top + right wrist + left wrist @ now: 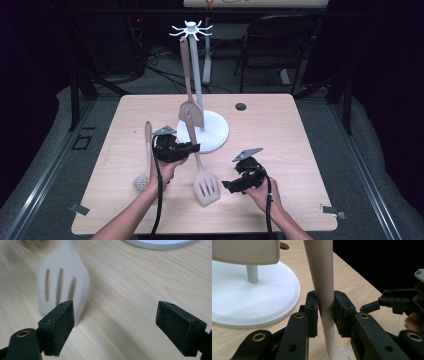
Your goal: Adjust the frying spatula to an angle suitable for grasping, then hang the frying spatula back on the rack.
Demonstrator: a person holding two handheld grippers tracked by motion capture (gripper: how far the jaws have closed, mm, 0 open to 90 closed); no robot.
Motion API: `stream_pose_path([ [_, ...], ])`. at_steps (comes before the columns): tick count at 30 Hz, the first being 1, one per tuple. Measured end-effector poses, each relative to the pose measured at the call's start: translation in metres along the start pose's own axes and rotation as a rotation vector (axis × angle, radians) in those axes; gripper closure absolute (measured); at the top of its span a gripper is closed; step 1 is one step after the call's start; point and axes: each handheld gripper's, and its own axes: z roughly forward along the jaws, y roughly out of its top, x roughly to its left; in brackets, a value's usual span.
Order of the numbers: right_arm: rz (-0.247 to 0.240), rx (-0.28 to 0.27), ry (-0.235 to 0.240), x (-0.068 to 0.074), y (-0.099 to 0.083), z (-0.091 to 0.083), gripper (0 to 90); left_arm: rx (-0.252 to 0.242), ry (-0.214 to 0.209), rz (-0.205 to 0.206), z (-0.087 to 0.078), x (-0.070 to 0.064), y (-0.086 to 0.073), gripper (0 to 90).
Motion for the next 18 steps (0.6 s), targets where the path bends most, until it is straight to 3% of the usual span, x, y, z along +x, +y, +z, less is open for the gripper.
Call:
stream_pose_path([
  [5,0.063,-0.019,-0.022,-0.020,-0.012,-0.007,13.8,-0.008,-0.009,0.005,-0.002,0.001,0.004,75.0],
  [11,0.072,-0.001,-0.038,-0.031,-0.016,-0.010,13.9,-0.014,-0.027,0.017,-0.003,-0.001,0.009,76.0],
  [18,0.081,0.008,-0.045,-0.035,-0.017,-0.008,13.3,-0.013,-0.042,0.048,-0.006,-0.002,0.022,76.9],
])
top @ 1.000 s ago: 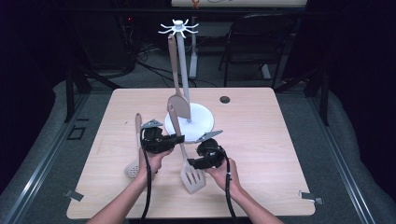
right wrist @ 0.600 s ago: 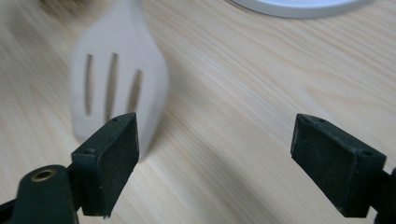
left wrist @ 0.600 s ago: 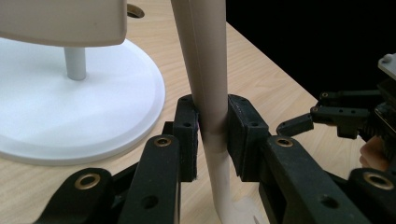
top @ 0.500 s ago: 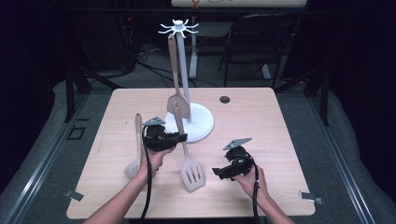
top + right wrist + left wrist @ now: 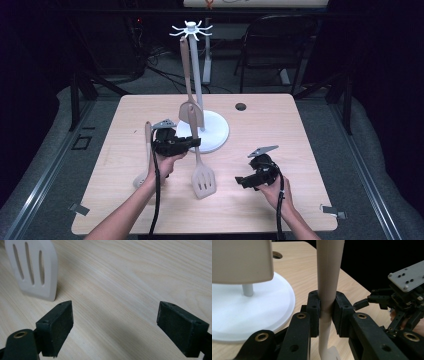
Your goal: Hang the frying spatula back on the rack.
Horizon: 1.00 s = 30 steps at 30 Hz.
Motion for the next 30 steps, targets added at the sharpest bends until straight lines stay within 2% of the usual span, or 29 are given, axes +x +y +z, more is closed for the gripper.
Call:
stream_pose_path([
  [1,-0.001,0.000,-0.001,0.000,-0.001,0.000,13.3,0.008,-0.001,0.007,0.000,0.000,0.002,77.0],
  [2,-0.016,0.023,-0.019,-0.001,0.000,-0.002,13.3,0.005,0.001,0.014,0.000,-0.001,0.004,77.0],
  [3,-0.001,0.005,0.004,0.000,-0.001,0.000,13.3,0.008,0.004,0.025,0.000,-0.002,0.006,77.0],
  [13,0.004,0.003,-0.004,-0.004,-0.001,-0.002,13.0,-0.006,0.010,0.099,-0.004,-0.006,0.025,77.2],
  [17,0.000,0.004,0.002,-0.003,0.000,-0.001,12.9,-0.004,0.013,0.106,-0.003,-0.006,0.031,77.2],
  [23,-0.009,0.003,-0.015,-0.003,0.000,-0.001,12.8,-0.002,0.012,0.131,-0.002,-0.008,0.041,77.2],
  [26,-0.001,-0.003,0.004,-0.005,0.001,-0.004,12.5,-0.001,0.008,0.148,-0.003,-0.010,0.046,77.2],
  [30,0.002,-0.008,-0.001,-0.007,0.001,-0.005,12.5,-0.001,0.009,0.158,-0.004,-0.010,0.053,77.1],
])
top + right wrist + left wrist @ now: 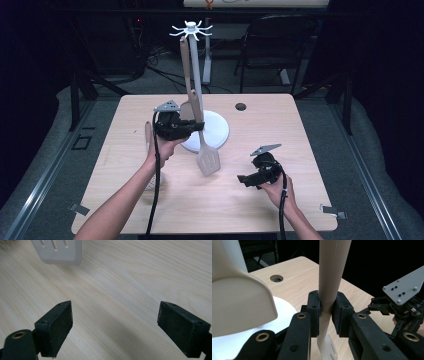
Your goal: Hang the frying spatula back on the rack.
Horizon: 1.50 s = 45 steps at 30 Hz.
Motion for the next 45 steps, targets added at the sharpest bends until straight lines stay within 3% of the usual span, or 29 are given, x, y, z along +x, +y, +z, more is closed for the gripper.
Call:
stream_pose_path([
  [13,-0.011,0.004,0.000,0.001,0.001,0.000,12.6,0.013,0.009,0.046,0.001,-0.002,0.022,77.1],
  [26,-0.019,0.015,-0.001,0.003,0.002,0.001,12.4,-0.003,0.026,0.073,0.000,-0.004,0.045,77.0],
  [45,-0.033,0.026,-0.012,0.003,0.004,0.001,12.7,0.006,0.076,0.092,0.000,0.009,0.067,76.9],
])
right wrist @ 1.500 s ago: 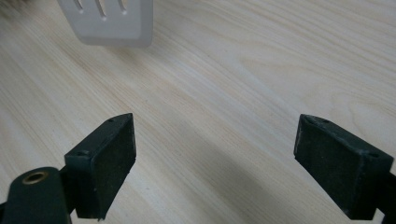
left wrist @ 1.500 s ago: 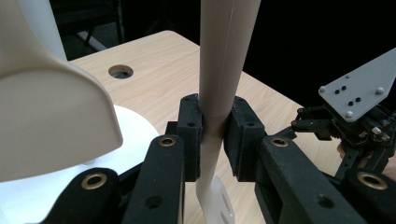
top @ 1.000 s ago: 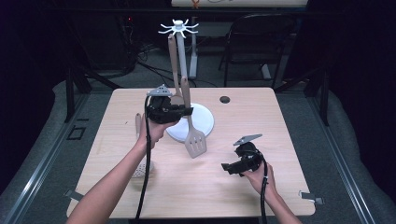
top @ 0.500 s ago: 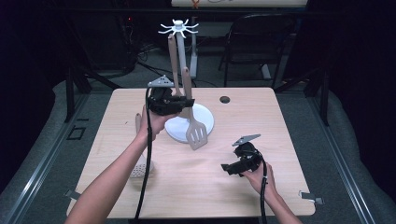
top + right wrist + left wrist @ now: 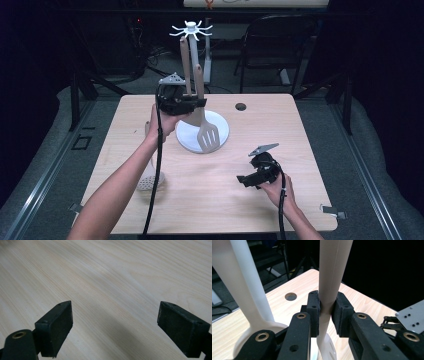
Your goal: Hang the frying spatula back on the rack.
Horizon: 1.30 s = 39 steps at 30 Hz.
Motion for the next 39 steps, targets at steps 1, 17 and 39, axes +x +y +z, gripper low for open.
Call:
stream_pose_path([
  [1,-0.001,-0.004,-0.002,0.000,0.000,0.000,13.3,0.002,0.003,0.004,0.000,0.000,0.002,76.9],
  [17,0.009,-0.006,0.000,0.000,-0.001,0.001,13.9,-0.009,0.039,0.018,-0.002,0.004,0.025,76.9],
  [39,-0.017,-0.001,0.002,0.004,0.001,0.000,14.2,-0.039,0.030,-0.023,-0.003,0.012,0.057,76.9],
])
